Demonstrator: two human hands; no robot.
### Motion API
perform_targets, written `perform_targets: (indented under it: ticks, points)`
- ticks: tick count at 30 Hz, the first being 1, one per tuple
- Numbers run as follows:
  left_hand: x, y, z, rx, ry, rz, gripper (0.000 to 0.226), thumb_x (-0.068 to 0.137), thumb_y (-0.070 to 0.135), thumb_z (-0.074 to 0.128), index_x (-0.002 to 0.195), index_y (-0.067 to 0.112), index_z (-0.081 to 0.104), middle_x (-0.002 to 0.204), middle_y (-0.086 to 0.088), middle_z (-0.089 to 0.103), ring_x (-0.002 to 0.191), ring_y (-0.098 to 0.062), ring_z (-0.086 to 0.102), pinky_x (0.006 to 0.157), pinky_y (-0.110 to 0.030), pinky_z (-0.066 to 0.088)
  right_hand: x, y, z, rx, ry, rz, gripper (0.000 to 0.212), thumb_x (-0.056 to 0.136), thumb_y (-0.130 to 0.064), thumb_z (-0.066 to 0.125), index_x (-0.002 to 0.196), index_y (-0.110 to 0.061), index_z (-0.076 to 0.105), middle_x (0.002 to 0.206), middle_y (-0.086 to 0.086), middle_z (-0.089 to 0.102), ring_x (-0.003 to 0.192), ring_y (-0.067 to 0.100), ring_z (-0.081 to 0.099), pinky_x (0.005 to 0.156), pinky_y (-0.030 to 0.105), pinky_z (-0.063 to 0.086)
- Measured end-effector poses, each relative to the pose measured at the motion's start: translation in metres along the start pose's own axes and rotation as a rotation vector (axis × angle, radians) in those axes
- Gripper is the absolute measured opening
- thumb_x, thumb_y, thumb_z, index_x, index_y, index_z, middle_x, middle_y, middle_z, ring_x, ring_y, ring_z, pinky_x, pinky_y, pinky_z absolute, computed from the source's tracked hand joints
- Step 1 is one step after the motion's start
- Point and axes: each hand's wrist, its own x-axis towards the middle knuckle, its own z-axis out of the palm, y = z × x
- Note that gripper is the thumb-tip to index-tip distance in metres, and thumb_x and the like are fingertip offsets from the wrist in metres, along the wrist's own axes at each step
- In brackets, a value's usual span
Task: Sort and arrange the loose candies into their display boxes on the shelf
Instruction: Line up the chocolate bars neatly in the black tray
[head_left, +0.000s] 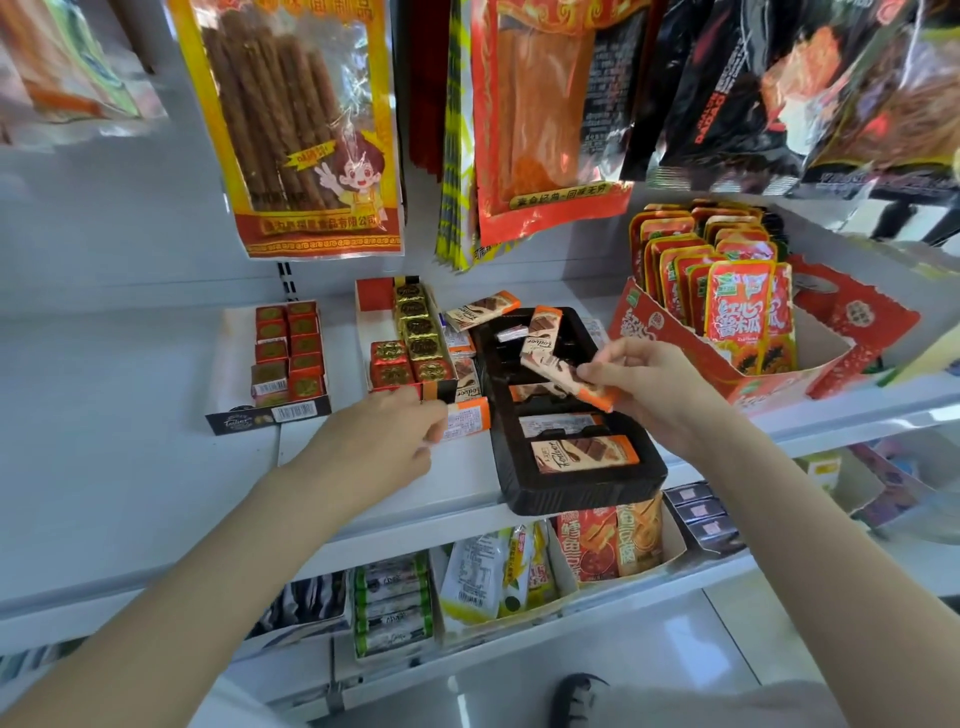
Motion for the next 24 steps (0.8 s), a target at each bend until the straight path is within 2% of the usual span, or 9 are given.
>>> perform_targets:
  ticks: [4, 6, 9, 12, 14, 16, 18, 21, 24]
  points:
    - [0.003, 0.008, 0.002, 0.063, 0.008, 0.023, 0.019, 0.091, 0.014, 0.044, 0.105, 0.023, 0.053, 0.111, 0.002, 0.049, 0.101, -0.018, 0.048, 0.075, -0.031, 0.045, -0.006, -0.001, -0.001, 0.204, -0.114, 0.034, 0.019, 0.082, 0.008, 0.056, 0.093, -0.007, 0.058, 0.082, 0.011, 0.057, 0.066, 0.016, 0.060, 0.058, 0.022, 0.054]
    - [0.006, 0.009, 0.003, 0.072, -0.008, 0.018, 0.023, 0.091, 0.009, 0.044, 0.107, 0.023, 0.052, 0.111, 0.001, 0.048, 0.097, -0.019, 0.048, 0.073, -0.031, 0.043, -0.008, 0.000, -0.003, 0.272, -0.187, 0.058, 0.029, 0.084, 0.011, 0.051, 0.106, -0.007, 0.057, 0.092, 0.012, 0.059, 0.073, 0.017, 0.062, 0.065, 0.024, 0.056]
    - [0.007, 0.010, 0.003, 0.048, -0.007, 0.019, 0.031, 0.092, 0.003, 0.041, 0.109, 0.026, 0.052, 0.110, 0.002, 0.049, 0.088, -0.018, 0.046, 0.069, -0.029, 0.039, -0.009, 0.000, -0.003, 0.236, -0.208, 0.036, 0.034, 0.085, 0.015, 0.047, 0.107, -0.008, 0.056, 0.091, 0.009, 0.062, 0.082, 0.021, 0.062, 0.080, 0.034, 0.053]
    - [0.006, 0.006, 0.003, 0.003, -0.001, 0.045, 0.033, 0.093, 0.007, 0.041, 0.115, 0.029, 0.052, 0.111, 0.004, 0.048, 0.086, -0.016, 0.045, 0.067, -0.027, 0.037, -0.007, -0.003, -0.004, 0.249, -0.189, -0.048, 0.044, 0.083, 0.016, 0.047, 0.117, -0.012, 0.053, 0.092, 0.008, 0.059, 0.085, 0.023, 0.063, 0.079, 0.037, 0.056]
    - [0.006, 0.004, 0.004, -0.006, 0.019, 0.070, 0.037, 0.093, 0.011, 0.043, 0.122, 0.031, 0.050, 0.115, 0.006, 0.047, 0.097, -0.014, 0.047, 0.070, -0.027, 0.041, -0.007, -0.006, -0.005, 0.282, -0.181, -0.082, 0.056, 0.082, 0.018, 0.048, 0.123, -0.021, 0.049, 0.102, 0.010, 0.053, 0.087, 0.024, 0.063, 0.079, 0.039, 0.057]
    - [0.007, 0.004, 0.004, -0.023, 0.077, 0.097, 0.038, 0.092, 0.014, 0.044, 0.126, 0.031, 0.049, 0.120, 0.008, 0.046, 0.109, -0.012, 0.046, 0.076, -0.028, 0.045, -0.009, -0.007, -0.002, 0.165, -0.156, -0.143, 0.052, 0.081, 0.017, 0.051, 0.119, -0.019, 0.053, 0.109, 0.013, 0.050, 0.090, 0.025, 0.065, 0.076, 0.035, 0.058]
    - [0.008, 0.008, 0.003, -0.038, 0.147, 0.133, 0.037, 0.092, 0.015, 0.045, 0.126, 0.028, 0.051, 0.124, 0.009, 0.045, 0.117, -0.011, 0.043, 0.080, -0.025, 0.045, -0.010, -0.006, 0.003, 0.011, -0.090, -0.204, 0.032, 0.083, 0.012, 0.055, 0.105, -0.012, 0.060, 0.111, 0.017, 0.052, 0.092, 0.026, 0.065, 0.070, 0.029, 0.059]
    - [0.015, 0.015, -0.001, -0.119, 0.218, 0.156, 0.032, 0.092, 0.019, 0.047, 0.122, 0.025, 0.053, 0.125, 0.009, 0.045, 0.117, -0.009, 0.044, 0.085, -0.024, 0.043, -0.008, 0.000, 0.003, -0.205, 0.059, -0.253, 0.014, 0.088, -0.010, 0.056, 0.083, -0.020, 0.065, 0.101, 0.017, 0.063, 0.090, 0.027, 0.066, 0.074, 0.036, 0.058]
    - [0.024, 0.023, -0.001, -0.229, 0.225, 0.146, 0.028, 0.092, 0.024, 0.049, 0.119, 0.024, 0.055, 0.119, 0.007, 0.050, 0.106, -0.011, 0.052, 0.088, -0.034, 0.046, -0.007, 0.004, -0.001, -0.513, 0.123, -0.290, 0.007, 0.086, -0.019, 0.060, 0.094, -0.018, 0.061, 0.085, 0.010, 0.069, 0.080, 0.021, 0.066, 0.076, 0.038, 0.054]
